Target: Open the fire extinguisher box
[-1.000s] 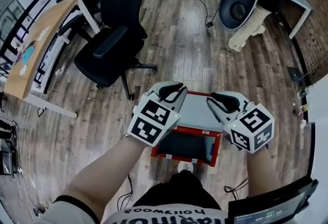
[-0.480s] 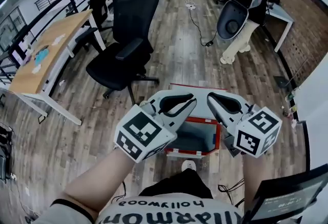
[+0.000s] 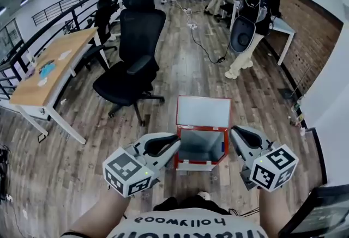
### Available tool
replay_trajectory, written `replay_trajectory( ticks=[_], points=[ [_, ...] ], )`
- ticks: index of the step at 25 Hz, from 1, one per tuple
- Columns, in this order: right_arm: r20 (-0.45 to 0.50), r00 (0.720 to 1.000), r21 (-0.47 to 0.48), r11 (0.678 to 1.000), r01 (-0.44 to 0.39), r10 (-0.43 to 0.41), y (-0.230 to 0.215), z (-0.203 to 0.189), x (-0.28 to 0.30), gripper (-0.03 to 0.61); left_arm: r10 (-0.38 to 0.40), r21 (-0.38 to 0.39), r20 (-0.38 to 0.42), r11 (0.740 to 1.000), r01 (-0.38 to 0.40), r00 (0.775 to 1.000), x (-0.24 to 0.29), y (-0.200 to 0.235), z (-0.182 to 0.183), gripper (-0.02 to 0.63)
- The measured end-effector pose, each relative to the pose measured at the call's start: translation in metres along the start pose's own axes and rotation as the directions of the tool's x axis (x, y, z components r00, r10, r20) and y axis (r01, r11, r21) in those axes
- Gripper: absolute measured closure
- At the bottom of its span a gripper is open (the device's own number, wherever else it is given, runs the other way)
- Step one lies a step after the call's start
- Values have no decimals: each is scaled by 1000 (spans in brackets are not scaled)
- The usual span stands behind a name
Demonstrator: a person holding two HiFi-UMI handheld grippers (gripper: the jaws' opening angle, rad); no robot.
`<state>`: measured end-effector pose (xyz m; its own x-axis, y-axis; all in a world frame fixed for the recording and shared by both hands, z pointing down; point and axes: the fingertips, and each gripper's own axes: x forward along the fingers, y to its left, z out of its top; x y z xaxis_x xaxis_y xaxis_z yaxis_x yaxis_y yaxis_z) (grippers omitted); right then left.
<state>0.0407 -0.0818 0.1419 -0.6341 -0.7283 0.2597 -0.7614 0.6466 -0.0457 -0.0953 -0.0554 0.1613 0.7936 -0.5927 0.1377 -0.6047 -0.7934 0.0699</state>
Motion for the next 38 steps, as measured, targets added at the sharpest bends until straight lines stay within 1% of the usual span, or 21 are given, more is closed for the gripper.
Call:
replay_trajectory(
  ticks=[3, 6, 9, 11, 13, 15, 16, 18, 22, 24, 27, 30, 35, 38],
  points=[
    [26, 1000, 33, 999, -5, 5, 1, -4, -22, 555, 63, -66, -11, 996, -63, 998, -24, -2, -11, 577],
    [35, 999, 64, 997, -34, 32, 5, -11, -38, 555, 118, -75, -12, 990, -118, 993, -41, -9, -14, 577],
    [11, 997, 29, 997, -71, 71, 11, -15, -48, 557, 143, -68, 1, 987, -143, 990, -50, -25, -11, 577],
    [-7, 996, -14, 996, -92, 92, 17, -15, -60, 557, 129, -46, -1, 991, -129, 992, -54, -41, -6, 577],
    [-16, 997, -31, 996, -78, 78, 15, -17, -75, 557, 121, 2, -9, 993, -121, 993, -57, -53, -2, 577],
    [-5, 998, 2, 998, -56, 56, 7, -20, -88, 560, 150, 27, -8, 988, -150, 989, -60, -54, -2, 577],
    [4, 999, 25, 999, -49, 48, 3, -21, -92, 563, 171, 17, 0, 985, -171, 985, -60, -50, -3, 577],
    [8, 999, 55, 998, -31, 31, -8, -25, -94, 568, 213, -34, 19, 977, -213, 977, -57, -38, -6, 577],
    [-6, 1000, 64, 998, -4, 5, -21, -36, -91, 569, 304, -140, 24, 944, -298, 952, -57, -11, -15, 577],
    [-21, 1000, 56, 998, 21, -19, -28, -42, -91, 569, 336, -168, 14, 929, -329, 942, -62, -2, -18, 577],
    [-41, 998, 67, 997, 40, -37, -36, -50, -94, 569, 371, -190, -14, 911, -367, 929, -71, 4, -27, 577],
    [-51, 998, 71, 997, 39, -35, -40, -54, -96, 569, 386, -212, -32, 899, -383, 922, -73, 6, -35, 577],
    [-77, 997, 43, 999, 30, -27, -36, -59, -93, 569, 368, -196, -34, 909, -367, 929, -65, 3, -36, 577],
    [-90, 996, 30, 999, 18, -15, -35, -62, -88, 569, 364, -204, -39, 909, -364, 931, -63, 4, -38, 577]
  ],
)
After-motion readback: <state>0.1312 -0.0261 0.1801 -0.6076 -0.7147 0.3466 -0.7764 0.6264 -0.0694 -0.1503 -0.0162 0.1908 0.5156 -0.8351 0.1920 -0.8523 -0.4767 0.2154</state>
